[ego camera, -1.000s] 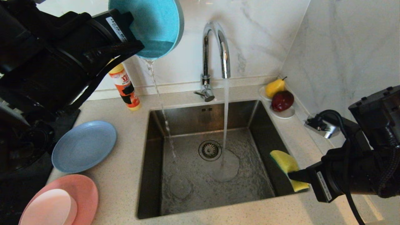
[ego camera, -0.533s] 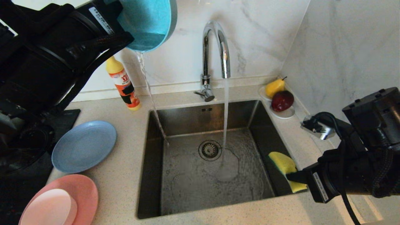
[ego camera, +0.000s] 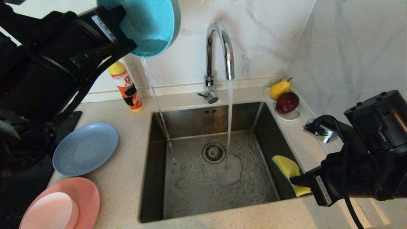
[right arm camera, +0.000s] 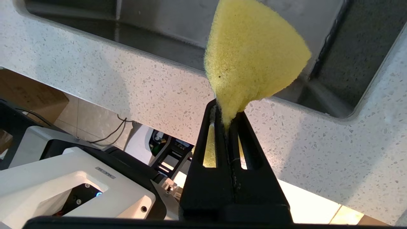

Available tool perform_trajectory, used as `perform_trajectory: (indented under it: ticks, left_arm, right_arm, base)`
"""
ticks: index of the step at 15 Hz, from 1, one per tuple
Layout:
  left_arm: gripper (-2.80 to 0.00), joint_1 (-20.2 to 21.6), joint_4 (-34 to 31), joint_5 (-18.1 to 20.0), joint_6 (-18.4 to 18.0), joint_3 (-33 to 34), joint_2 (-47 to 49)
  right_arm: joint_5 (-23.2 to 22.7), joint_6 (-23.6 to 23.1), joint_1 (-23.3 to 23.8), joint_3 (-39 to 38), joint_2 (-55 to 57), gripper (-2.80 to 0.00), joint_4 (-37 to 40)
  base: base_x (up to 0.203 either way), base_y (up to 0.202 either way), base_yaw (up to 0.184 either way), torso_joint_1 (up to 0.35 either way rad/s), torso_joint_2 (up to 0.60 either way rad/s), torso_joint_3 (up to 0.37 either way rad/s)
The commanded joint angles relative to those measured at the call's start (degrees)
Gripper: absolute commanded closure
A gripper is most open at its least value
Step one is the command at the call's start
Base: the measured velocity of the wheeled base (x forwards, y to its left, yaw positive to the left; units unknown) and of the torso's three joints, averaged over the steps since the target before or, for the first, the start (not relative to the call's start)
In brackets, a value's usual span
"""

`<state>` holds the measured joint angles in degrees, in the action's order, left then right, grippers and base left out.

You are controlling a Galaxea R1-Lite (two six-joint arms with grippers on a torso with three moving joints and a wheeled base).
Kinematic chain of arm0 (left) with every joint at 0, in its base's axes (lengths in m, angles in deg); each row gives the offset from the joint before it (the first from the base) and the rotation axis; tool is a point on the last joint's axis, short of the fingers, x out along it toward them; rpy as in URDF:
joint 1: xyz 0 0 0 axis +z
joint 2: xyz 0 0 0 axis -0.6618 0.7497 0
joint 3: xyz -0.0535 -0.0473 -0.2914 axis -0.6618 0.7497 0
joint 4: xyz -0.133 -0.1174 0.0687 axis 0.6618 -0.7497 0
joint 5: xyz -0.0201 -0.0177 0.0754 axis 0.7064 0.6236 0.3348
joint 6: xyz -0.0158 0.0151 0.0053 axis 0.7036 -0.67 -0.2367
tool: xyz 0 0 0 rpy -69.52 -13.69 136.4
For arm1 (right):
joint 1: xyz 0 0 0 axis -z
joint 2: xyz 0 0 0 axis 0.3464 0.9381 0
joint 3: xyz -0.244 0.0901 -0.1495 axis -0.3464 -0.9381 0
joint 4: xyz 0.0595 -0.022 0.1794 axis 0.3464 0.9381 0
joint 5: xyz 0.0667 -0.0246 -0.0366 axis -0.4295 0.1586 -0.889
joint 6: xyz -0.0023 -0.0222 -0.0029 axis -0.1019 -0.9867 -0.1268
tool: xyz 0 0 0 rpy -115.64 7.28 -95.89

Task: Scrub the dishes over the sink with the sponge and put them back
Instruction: Wash the bowl

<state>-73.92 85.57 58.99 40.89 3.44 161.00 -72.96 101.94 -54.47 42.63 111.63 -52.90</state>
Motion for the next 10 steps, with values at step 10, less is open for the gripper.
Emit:
perform_trajectory:
  ticks: [10]
  left_arm:
    - [0.00, 1.36, -51.67, 6.27, 8.05, 2.10, -1.18]
  right_arm:
    - [-5.58, 0.06, -9.16, 3.04, -5.54, 0.00, 1.31]
  base:
    - [0.000, 0.000, 0.000, 0.000, 0.00, 0.000]
